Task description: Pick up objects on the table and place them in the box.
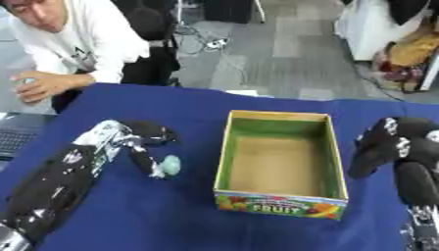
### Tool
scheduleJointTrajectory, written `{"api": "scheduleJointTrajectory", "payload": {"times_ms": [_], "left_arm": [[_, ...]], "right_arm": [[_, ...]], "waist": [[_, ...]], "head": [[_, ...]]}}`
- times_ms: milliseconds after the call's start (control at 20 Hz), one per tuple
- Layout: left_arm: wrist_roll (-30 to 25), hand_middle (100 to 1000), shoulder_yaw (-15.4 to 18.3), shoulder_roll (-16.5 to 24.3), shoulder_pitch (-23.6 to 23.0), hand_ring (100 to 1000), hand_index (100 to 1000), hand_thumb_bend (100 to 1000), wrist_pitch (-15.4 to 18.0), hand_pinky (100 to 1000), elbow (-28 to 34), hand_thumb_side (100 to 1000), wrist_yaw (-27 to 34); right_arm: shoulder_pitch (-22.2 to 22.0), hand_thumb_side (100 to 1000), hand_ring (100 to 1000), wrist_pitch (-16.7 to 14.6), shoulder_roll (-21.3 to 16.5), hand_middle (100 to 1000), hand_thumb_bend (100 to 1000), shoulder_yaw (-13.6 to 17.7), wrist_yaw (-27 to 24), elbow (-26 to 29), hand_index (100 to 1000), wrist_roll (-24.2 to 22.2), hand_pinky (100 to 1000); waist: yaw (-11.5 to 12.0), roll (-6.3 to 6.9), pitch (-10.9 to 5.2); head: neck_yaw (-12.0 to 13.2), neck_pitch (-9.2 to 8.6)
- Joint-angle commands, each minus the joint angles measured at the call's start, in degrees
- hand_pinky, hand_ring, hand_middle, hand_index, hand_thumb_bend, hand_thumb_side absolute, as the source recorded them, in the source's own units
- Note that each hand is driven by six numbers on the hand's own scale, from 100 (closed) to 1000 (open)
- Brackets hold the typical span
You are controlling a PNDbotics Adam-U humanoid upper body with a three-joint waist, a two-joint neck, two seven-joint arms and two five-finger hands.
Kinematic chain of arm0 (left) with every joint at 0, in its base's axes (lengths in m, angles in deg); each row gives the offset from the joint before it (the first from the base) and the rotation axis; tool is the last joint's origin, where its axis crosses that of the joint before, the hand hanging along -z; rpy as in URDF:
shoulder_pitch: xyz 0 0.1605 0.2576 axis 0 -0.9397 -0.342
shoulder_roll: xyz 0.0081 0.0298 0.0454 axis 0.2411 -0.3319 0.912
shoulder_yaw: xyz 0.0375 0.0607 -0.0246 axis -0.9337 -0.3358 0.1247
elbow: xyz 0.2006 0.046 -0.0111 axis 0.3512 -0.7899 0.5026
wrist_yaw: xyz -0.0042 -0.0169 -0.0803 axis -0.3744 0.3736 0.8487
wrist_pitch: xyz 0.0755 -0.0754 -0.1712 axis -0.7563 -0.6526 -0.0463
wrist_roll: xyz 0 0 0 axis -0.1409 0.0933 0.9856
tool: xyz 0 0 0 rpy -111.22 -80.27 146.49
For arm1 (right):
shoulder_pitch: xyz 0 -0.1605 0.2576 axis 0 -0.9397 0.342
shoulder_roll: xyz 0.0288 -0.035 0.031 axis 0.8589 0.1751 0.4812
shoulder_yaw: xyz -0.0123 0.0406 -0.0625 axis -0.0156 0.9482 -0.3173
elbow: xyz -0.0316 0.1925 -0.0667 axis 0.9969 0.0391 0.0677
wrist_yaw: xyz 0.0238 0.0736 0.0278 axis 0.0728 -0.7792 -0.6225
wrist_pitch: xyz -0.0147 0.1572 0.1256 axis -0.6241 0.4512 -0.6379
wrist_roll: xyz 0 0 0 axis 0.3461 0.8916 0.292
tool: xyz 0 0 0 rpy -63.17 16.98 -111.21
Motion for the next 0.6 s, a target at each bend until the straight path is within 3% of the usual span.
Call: {"api": "scheduleJointTrajectory", "payload": {"times_ms": [50, 400, 600], "left_arm": [[-0.64, 888, 0.62, 0.68, 1.72, 715, 951, 655, -0.05, 558, -0.03, 521, 0.75], [-2.62, 791, 0.47, 0.6, 2.09, 585, 904, 633, -0.32, 487, -0.63, 518, 0.79], [-3.28, 778, 0.42, 0.51, 2.06, 570, 884, 626, -0.54, 477, -0.71, 518, 0.77]], "right_arm": [[0.79, 918, 235, 0.03, 0.04, 362, 100, -0.01, -0.31, 0.56, 460, -0.16, 100], [0.71, 918, 234, 0.12, 0.04, 361, 100, 0.04, -0.49, 0.62, 459, -0.21, 100], [0.64, 918, 234, 0.15, 0.03, 360, 100, 0.08, -0.53, 0.64, 459, -0.19, 100]], "waist": [[-0.13, -0.01, -0.65], [-0.22, 0.08, -0.6], [-0.27, 0.12, -0.59]], "head": [[0.42, 0.11], [0.29, -0.03], [0.25, -0.03]]}}
